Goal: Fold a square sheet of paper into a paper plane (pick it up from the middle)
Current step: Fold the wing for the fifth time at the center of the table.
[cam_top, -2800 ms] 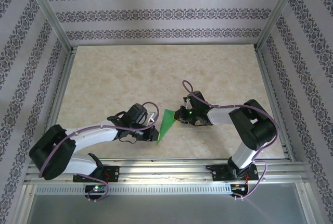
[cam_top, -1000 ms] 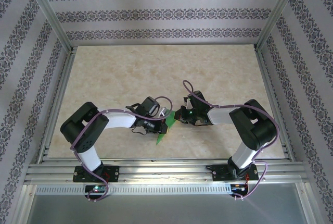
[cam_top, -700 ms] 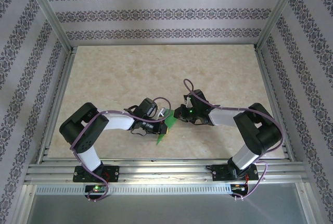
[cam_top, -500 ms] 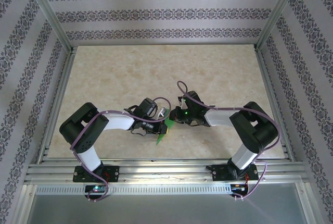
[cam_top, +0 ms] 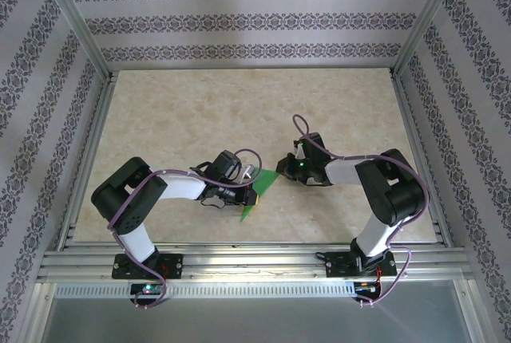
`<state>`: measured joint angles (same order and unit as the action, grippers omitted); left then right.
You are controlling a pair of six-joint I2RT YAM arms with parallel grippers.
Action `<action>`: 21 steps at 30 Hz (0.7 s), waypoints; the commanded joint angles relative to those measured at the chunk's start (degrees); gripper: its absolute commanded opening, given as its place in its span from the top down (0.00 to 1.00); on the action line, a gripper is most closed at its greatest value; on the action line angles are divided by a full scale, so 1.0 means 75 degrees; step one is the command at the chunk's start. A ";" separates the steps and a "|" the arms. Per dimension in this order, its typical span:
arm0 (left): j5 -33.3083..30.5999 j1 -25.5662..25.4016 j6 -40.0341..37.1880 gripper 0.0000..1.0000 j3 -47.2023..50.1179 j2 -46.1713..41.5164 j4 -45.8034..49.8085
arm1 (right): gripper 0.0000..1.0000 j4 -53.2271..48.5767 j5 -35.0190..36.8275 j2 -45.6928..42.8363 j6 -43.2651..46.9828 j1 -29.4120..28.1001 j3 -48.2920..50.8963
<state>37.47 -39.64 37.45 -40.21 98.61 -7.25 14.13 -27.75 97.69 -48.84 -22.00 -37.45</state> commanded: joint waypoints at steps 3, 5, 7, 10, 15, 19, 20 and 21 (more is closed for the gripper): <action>-0.0488 -0.0214 0.0775 1.00 0.0390 0.0098 0.0020 | 0.90 -0.0113 -0.0139 -0.0814 0.0446 0.0176 -0.0019; -0.0676 -0.0318 0.1194 1.00 0.0446 0.0040 -0.0393 | 0.85 -0.0466 0.0121 -0.1509 0.0646 0.0039 0.0035; -0.1037 -0.0435 0.1882 1.00 0.0659 -0.0098 -0.1219 | 0.78 -0.0708 0.0549 -0.2241 0.0744 -0.0108 0.0230; -0.1452 -0.0586 0.2726 0.96 0.1066 -0.0456 -0.2756 | 0.65 -0.0788 0.1081 -0.3193 0.0655 -0.0306 0.0751; -0.1563 -0.0566 0.1850 0.85 0.0400 -0.1266 -0.1139 | 0.52 -0.1020 0.1689 -0.4738 0.0594 -0.0581 0.1466; -0.1549 -0.0175 0.1327 0.78 0.0354 -0.1788 -0.0069 | 0.44 -0.1012 0.1597 -0.5297 -0.0067 -0.0657 0.1959; -0.1476 0.0017 0.1303 0.78 0.0470 -0.1893 0.0001 | 0.43 -0.1013 0.1523 -0.5346 -0.0154 -0.0706 0.2030; -0.1333 0.0266 0.1278 0.78 0.0602 -0.1997 0.0015 | 0.43 -0.1078 0.1503 -0.5370 -0.0223 -0.0782 0.2098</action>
<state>27.27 -41.15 49.89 -37.34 85.30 -13.26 7.68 -17.54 58.17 -47.62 -26.68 -23.38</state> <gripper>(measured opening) 0.217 0.567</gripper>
